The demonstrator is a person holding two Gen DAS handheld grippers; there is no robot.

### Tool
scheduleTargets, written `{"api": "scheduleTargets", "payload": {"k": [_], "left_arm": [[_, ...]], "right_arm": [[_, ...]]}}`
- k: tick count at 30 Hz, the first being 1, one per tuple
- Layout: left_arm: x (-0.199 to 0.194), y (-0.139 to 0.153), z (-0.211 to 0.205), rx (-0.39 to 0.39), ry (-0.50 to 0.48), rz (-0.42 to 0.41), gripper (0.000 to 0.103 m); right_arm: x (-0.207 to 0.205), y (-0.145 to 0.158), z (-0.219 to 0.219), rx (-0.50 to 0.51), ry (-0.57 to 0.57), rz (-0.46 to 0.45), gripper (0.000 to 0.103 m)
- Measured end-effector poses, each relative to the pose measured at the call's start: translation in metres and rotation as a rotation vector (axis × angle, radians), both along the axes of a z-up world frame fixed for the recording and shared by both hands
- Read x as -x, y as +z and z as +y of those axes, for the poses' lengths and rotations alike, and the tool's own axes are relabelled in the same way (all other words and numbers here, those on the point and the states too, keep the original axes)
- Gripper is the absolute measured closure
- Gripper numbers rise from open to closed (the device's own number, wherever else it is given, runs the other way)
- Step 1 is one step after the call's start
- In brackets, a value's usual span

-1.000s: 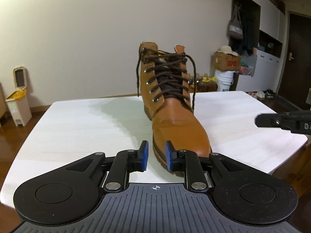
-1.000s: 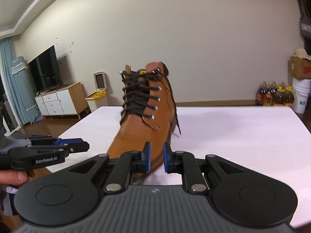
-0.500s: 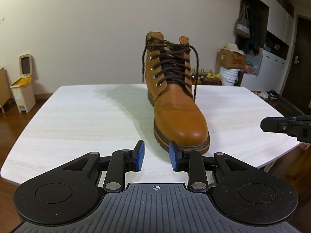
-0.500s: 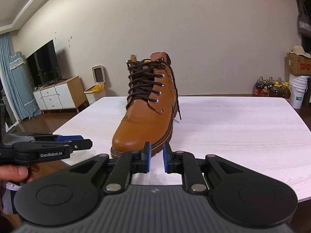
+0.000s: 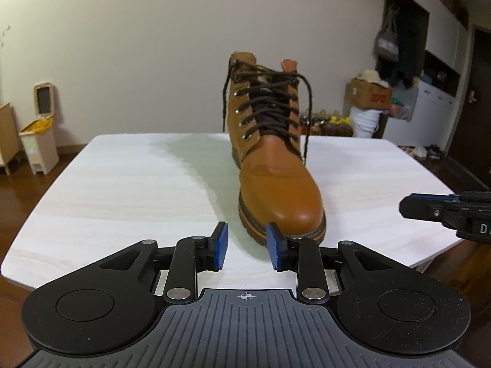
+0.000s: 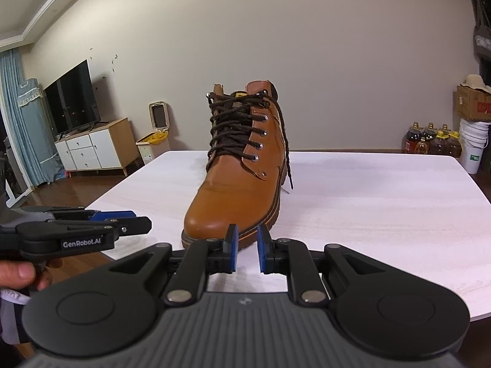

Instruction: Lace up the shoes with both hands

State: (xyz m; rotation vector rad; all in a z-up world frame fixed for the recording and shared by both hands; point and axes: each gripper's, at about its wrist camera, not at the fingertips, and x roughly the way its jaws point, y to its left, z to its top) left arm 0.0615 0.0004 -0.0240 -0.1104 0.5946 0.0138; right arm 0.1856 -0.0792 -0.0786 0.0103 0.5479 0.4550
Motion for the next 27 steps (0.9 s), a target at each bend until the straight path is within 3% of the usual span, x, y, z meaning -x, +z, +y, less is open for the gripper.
{"api": "scheduleTargets", "payload": {"k": [6,9,12,15,18,23,24,27], "left_arm": [[-0.003,-0.001,-0.007,0.006,0.009,-0.011,0.076],[-0.001,0.002,-0.009,0.020,-0.045,-0.050,0.076],[0.004,0.006,-0.006,0.077,-0.160,-0.101,0.075],[0.002,0.009,-0.004,0.088,-0.133,-0.099,0.077],[-0.003,0.010,-0.011,-0.002,-0.082,-0.085,0.076],[-0.006,0.010,-0.015,-0.009,-0.085,-0.099,0.070],[-0.007,0.011,-0.018,-0.039,-0.062,-0.101,0.065],[-0.009,0.013,-0.026,-0.135,0.012,-0.090,0.064]], "right_arm": [[-0.006,-0.003,-0.007,-0.004,-0.022,0.004,0.088],[-0.007,-0.004,-0.010,-0.010,-0.032,0.004,0.088],[-0.009,-0.007,-0.013,-0.016,-0.039,0.008,0.088],[-0.011,-0.009,-0.014,-0.024,-0.042,0.012,0.088],[-0.011,-0.010,-0.015,-0.029,-0.042,0.013,0.088],[-0.012,-0.011,-0.017,-0.034,-0.050,0.012,0.088],[-0.013,-0.010,-0.018,-0.036,-0.053,0.011,0.088],[-0.014,-0.008,-0.019,-0.039,-0.058,0.008,0.088]]}}
